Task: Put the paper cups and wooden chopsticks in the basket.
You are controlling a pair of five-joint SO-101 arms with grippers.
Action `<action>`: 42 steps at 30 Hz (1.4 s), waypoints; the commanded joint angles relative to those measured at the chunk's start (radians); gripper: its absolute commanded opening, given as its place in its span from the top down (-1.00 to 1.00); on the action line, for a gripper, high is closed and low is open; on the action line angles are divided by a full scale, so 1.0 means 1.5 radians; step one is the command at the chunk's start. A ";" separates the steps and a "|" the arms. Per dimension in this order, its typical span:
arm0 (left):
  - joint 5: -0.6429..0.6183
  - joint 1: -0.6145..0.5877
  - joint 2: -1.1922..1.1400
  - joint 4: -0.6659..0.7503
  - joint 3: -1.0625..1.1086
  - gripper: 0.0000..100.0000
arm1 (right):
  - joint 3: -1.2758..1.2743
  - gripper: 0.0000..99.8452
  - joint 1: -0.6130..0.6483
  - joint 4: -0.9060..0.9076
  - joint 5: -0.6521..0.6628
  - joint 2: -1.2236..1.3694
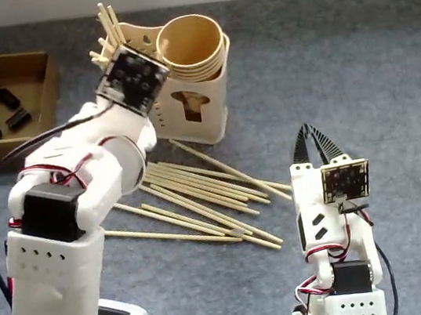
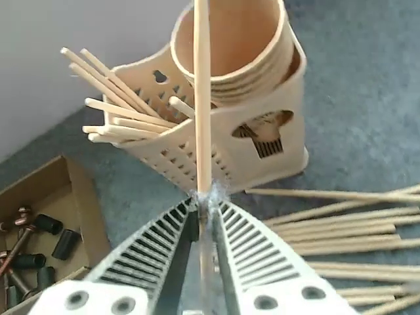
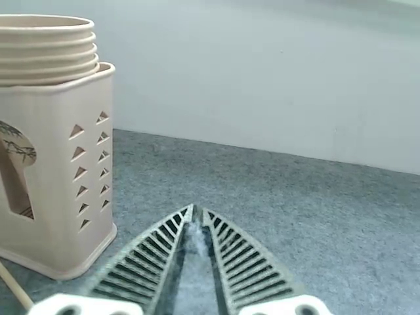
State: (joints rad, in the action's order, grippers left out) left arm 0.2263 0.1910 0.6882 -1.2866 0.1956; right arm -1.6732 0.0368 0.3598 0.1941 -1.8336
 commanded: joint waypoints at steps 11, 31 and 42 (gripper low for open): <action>-0.207 -0.080 0.017 0.384 -0.030 0.99 | -0.073 0.99 0.010 -0.010 0.008 -0.003; -0.249 -0.080 -0.255 0.601 -0.155 0.99 | -0.074 0.99 0.010 -0.010 0.008 -0.003; -0.250 -0.138 -0.406 0.599 -0.184 0.99 | -0.074 0.99 0.010 -0.010 0.008 -0.003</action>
State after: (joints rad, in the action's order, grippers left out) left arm -0.1435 0.0115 0.0944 -0.4043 -0.0345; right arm -1.6732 0.0368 0.3598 0.1941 -1.8336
